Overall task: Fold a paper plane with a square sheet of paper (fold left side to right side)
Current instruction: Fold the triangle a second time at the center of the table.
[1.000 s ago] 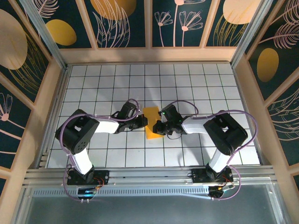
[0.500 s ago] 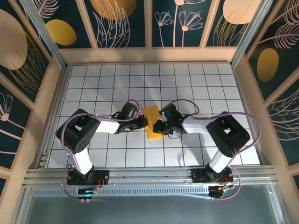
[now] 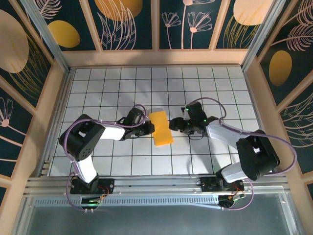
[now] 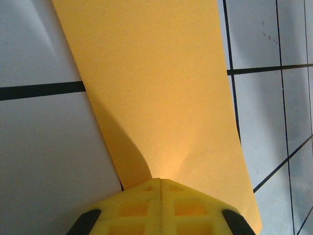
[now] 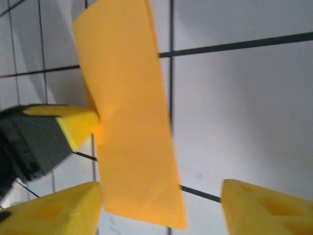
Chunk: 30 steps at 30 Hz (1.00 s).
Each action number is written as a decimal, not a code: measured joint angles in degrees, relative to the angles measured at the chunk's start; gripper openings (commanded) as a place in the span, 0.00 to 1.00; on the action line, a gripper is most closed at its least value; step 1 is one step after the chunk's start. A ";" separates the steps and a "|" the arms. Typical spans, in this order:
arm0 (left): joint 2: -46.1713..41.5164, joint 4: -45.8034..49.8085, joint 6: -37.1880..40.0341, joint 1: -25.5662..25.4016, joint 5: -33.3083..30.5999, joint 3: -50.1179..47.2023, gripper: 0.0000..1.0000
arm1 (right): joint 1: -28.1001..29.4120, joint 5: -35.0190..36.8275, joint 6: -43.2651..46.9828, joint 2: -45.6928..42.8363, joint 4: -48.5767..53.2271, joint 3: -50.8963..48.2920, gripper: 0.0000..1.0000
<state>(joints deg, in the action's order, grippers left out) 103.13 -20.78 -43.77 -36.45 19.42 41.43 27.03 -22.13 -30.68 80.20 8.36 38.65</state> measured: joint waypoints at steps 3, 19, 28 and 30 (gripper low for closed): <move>0.00 0.00 0.20 0.00 0.00 0.00 0.00 | -2.67 -1.38 1.33 -1.49 1.40 -2.36 0.80; 0.00 0.00 0.24 0.00 0.00 0.00 0.00 | -1.88 -7.34 2.91 2.43 3.58 -3.43 0.71; 0.00 0.00 0.66 0.00 0.00 0.02 0.00 | 1.95 -6.51 1.05 6.58 2.32 -0.37 0.57; 0.00 0.02 0.68 -0.02 0.00 0.04 0.00 | 2.75 -6.91 0.57 7.34 1.22 -0.20 0.54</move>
<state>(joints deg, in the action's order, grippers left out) 103.13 -20.75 -43.09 -36.47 19.42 41.47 29.78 -29.04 -30.11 87.55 9.58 38.46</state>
